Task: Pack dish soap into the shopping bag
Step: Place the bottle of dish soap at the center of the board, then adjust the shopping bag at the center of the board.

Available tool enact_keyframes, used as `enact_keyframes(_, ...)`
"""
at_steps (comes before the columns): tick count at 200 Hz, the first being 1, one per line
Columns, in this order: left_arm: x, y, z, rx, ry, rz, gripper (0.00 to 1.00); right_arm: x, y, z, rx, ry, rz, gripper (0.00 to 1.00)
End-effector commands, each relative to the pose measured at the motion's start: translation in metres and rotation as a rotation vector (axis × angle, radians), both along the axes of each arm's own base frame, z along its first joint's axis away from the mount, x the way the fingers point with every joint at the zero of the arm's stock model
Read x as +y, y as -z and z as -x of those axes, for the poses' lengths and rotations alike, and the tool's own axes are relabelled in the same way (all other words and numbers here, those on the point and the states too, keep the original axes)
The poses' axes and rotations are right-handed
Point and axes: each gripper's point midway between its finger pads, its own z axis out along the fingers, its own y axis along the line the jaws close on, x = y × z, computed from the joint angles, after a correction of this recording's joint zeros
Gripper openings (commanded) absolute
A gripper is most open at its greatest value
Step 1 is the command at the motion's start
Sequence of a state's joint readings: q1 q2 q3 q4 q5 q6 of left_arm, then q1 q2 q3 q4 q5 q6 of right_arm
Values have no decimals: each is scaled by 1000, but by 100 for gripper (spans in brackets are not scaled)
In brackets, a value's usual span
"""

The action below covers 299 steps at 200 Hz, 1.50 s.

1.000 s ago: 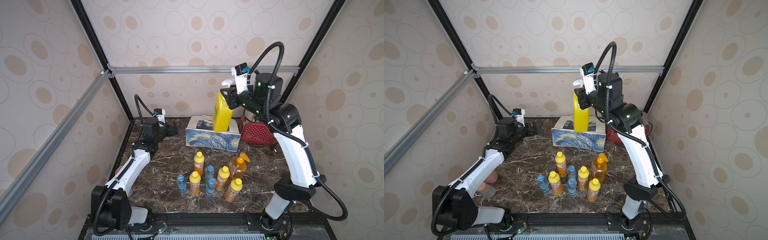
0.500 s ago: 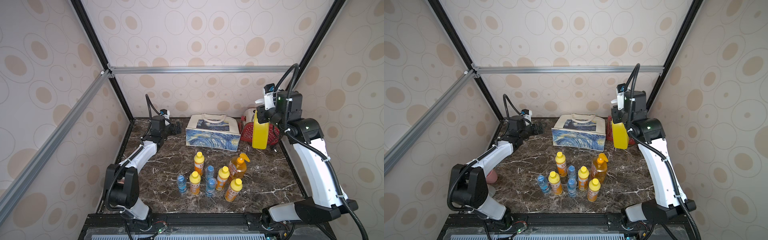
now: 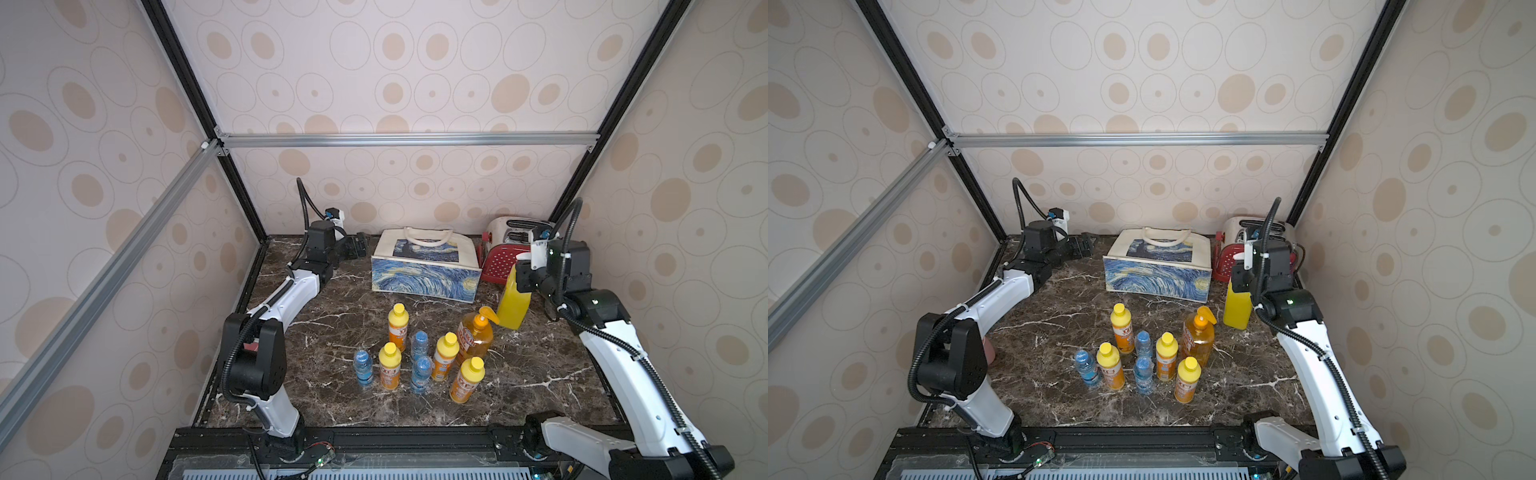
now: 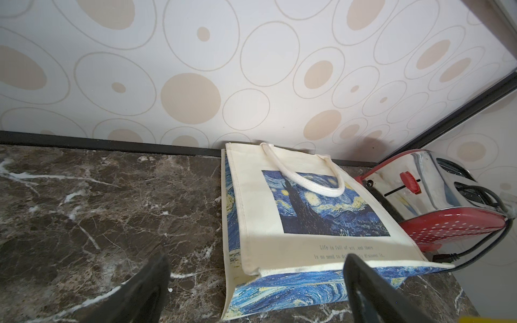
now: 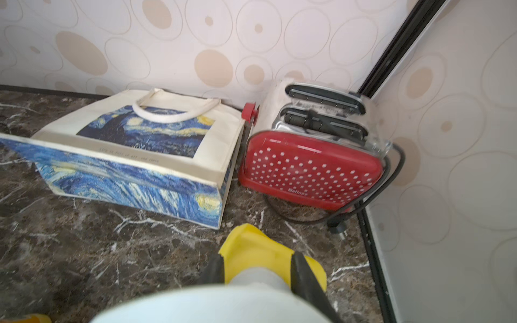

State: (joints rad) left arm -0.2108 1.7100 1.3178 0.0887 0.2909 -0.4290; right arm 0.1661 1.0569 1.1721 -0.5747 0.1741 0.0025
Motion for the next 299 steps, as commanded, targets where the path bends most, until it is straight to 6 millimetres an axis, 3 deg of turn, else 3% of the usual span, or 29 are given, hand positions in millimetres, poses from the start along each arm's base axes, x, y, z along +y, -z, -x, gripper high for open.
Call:
enact_keyframes(1,-8,-18,-6,-50,32,-11,96,4,-85,-2,-378,-10,-96,4)
enact_keyframes(54,-13,-10,-20,-40,46,-22,96,8,-27,-7,-279,-29,-77,6)
enact_keyframes(80,-18,-4,-31,-21,64,-28,96,10,-13,-7,-253,-34,-89,10)
enact_keyframes(107,-26,7,-44,17,91,-15,98,8,-6,1,-235,-23,-98,22)
enact_keyframes(144,-38,35,-61,130,129,-16,99,8,-4,15,-212,-26,-129,40)
enact_keyframes(191,-55,77,-67,291,190,-8,99,11,-13,34,-214,-38,-179,68)
enact_keyframes(217,-66,88,-66,329,231,28,98,11,-18,40,-217,-41,-188,75)
enact_keyframes(262,-86,102,-62,387,296,60,92,13,-24,48,-213,-60,-200,77)
enact_keyframes(281,-93,114,-58,411,318,47,83,14,-29,53,-222,-70,-207,77)
enact_keyframes(299,-101,117,-53,419,347,57,60,15,-36,59,-233,-80,-216,77)
